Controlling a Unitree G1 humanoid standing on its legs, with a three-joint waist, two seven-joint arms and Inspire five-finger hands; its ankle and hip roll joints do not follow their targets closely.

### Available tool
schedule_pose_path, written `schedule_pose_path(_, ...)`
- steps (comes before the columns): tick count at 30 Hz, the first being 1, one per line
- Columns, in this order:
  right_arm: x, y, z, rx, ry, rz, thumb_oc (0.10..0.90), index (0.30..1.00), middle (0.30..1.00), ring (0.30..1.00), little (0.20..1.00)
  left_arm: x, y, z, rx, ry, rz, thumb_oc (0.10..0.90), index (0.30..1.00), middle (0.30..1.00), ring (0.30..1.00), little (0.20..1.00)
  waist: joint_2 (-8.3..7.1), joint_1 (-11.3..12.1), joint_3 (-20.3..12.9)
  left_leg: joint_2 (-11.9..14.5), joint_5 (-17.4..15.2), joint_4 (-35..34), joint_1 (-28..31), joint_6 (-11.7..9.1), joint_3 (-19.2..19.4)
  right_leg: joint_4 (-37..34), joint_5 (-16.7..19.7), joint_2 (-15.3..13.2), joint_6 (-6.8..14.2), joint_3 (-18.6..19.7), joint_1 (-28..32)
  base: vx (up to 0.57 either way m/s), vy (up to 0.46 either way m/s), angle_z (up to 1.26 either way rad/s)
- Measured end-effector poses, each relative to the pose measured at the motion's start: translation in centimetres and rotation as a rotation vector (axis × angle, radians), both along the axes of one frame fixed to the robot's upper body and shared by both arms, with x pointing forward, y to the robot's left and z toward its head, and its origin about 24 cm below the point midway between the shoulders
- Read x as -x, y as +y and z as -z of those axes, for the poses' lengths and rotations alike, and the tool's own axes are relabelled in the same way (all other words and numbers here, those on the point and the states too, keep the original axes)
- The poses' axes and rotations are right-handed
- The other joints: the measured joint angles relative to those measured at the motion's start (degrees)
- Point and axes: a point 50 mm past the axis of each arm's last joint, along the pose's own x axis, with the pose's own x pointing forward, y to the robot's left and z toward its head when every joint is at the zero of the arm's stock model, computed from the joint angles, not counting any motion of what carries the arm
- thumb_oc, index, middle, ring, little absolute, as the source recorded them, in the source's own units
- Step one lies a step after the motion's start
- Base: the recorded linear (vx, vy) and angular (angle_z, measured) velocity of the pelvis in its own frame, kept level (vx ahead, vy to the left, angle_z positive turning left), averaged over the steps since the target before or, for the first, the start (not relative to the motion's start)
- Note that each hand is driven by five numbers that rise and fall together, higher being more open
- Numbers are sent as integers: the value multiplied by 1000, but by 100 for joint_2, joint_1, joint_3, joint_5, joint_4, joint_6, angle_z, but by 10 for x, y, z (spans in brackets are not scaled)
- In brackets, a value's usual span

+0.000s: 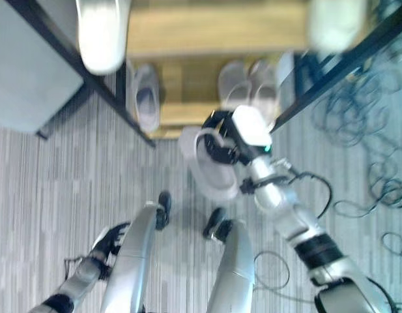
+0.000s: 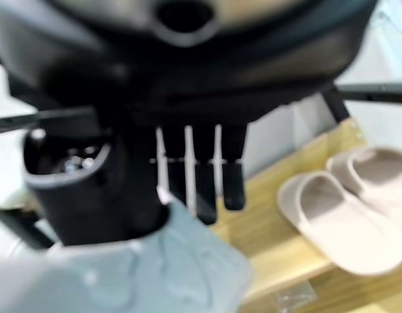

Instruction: Arrange the slippers neatly on the shoe rack.

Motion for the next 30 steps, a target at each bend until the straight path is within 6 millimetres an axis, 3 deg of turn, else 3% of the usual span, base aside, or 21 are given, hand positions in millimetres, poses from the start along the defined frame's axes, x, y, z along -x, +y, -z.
schedule_pose_path(4, -2, 0, -19, -16, -102, 16, 400, 300, 300, 300, 300, -14, -5, -22, 39, -112, 9, 800, 900, 900, 900, 900, 81, -46, 54, -41, -49, 466, -820, -25, 92, 674, -229, -213, -99, 165, -857, 7, 16, 23)
schedule_pose_path(5, -3, 0, -37, 9, -174, 24, 400, 300, 300, 300, 300, -20, -11, -32, 84, -165, 12, 800, 900, 900, 900, 900, 112, 52, 49, -143, -448, 1274, -1231, 68, -189, 827, -239, -240, -117, 158, -1377, 77, 5, 0)
schedule_pose_path(6, -3, -2, -44, 21, -206, 36, 400, 300, 300, 300, 300, -23, -14, -37, 100, -182, 26, 800, 900, 900, 900, 900, 161, 83, 72, -190, -620, 1349, -1329, 1, -231, 1031, -238, -287, -150, 167, -1566, 99, -3, -1)
schedule_pose_path(9, -4, -11, -46, 57, -215, 86, 400, 300, 300, 300, 300, -22, -18, -45, 134, -222, 28, 800, 900, 900, 900, 900, 235, 88, 119, -212, -805, 1865, -1633, 49, -231, 1521, -302, -456, -252, 235, -1820, 111, -4, 18)
schedule_pose_path(12, -1, -18, -75, 85, -337, 132, 400, 300, 300, 300, 300, -22, -20, -62, 180, -300, 28, 800, 900, 900, 900, 900, 243, 129, 115, -220, -1035, 2645, -2280, 119, -284, 2295, -558, -583, -398, 295, -2430, 125, -18, 7)
schedule_pose_path(16, 3, -20, -96, 102, -424, 149, 400, 300, 300, 300, 300, -23, -19, -73, 195, -345, 28, 800, 900, 900, 900, 900, 253, 108, 111, -247, -1371, 3505, -2760, 128, -348, 3146, -884, -719, -391, 432, -2877, 120, -19, 4)
schedule_pose_path(19, 5, -21, -116, 125, -491, 174, 400, 300, 300, 300, 300, -26, -20, -87, 214, -398, 41, 800, 900, 900, 900, 900, 312, 94, 233, -296, -1708, 4341, -2935, 155, -335, 4013, -1241, -853, -356, 705, -3112, 119, -22, 9)
schedule_pose_path(22, 7, -16, -132, 136, -563, 167, 400, 300, 300, 300, 300, -17, -16, -93, 226, -426, 49, 800, 900, 900, 900, 900, 352, 83, 564, -315, -2014, 5091, -2916, 195, -281, 4782, -1545, -885, -322, 1029, -3212, 131, -15, 2)
schedule_pose_path(25, -3, -2, -132, 191, -542, 140, 400, 300, 300, 300, 300, -4, -12, -89, 238, -416, 29, 800, 900, 900, 900, 900, 310, 111, 595, -318, -2336, 5870, -2990, 178, -281, 5562, -1852, -911, -305, 1315, -3376, 136, 24, 0)
schedule_pose_path(30, -12, 11, -134, 261, -531, 110, 400, 300, 300, 300, 300, 5, -10, -88, 236, -409, 43, 800, 900, 900, 900, 900, 284, 179, 607, -302, -2572, 6456, -2899, 150, -344, 6105, -2040, -885, -221, 1493, -3335, 61, 30, -3)
